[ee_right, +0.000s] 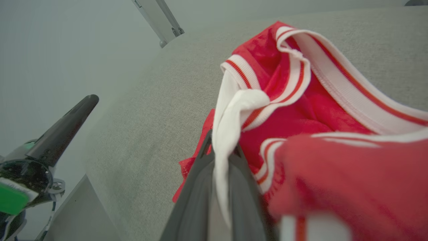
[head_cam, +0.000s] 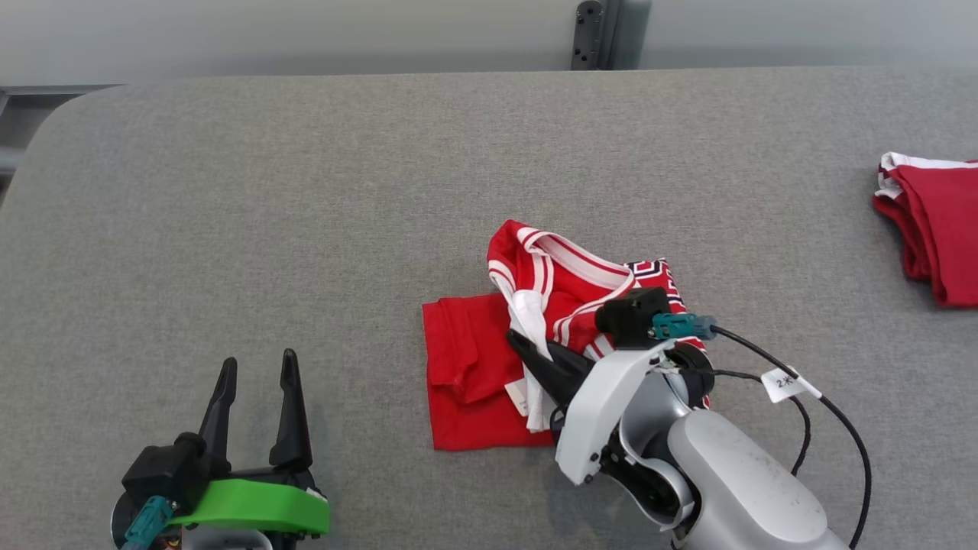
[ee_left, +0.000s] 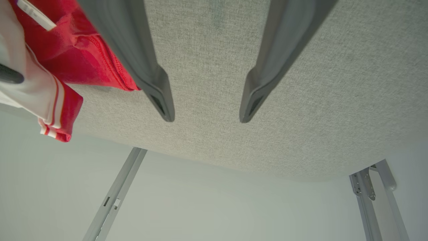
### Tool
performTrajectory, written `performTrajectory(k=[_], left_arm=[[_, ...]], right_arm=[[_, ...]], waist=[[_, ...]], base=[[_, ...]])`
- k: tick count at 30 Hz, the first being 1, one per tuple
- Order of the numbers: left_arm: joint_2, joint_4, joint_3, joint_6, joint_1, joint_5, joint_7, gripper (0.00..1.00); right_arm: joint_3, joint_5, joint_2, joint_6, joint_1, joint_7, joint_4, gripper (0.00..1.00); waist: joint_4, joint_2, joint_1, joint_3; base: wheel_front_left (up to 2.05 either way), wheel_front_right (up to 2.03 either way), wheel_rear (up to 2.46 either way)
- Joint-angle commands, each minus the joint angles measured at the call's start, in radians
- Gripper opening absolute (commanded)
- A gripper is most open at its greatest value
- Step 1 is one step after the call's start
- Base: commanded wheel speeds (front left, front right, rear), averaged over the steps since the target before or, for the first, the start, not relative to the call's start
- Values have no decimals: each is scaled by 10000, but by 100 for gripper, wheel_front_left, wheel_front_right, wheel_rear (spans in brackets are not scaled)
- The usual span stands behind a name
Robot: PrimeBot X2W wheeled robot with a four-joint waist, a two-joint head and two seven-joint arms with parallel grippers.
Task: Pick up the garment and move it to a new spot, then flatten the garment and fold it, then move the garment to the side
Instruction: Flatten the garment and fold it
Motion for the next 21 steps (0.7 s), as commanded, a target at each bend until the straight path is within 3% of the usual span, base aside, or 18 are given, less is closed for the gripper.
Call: performTrajectory(k=[1, 8, 10, 11, 21], left_arm=[[9, 18, -39, 17, -164, -123, -31, 100], [9, 111, -200, 79, -177, -122, -29, 100], [9, 135, -232, 96, -163, -139, -29, 100], [9, 150, -244, 100, -146, -147, -29, 100], [8, 216, -404, 90, 113, -43, -29, 100]], right_arm=[[129, 108, 80, 2, -210, -115, 258, 0], [857, 501, 285, 1, -886, -534, 1774, 0], [1105, 671, 315, 2, -1006, -691, 2002, 50], [1227, 769, 323, 2, -1053, -783, 2064, 100], [1745, 1616, 320, 1, -1321, -2126, 1287, 100]], waist=[[305, 0, 0, 7], [595, 0, 0, -39], [614, 0, 0, -64], [608, 0, 0, -83], [147, 0, 0, -344]], base=[[0, 0, 0], [0, 0, 0], [0, 0, 0], [0, 0, 0], [0, 0, 0]])
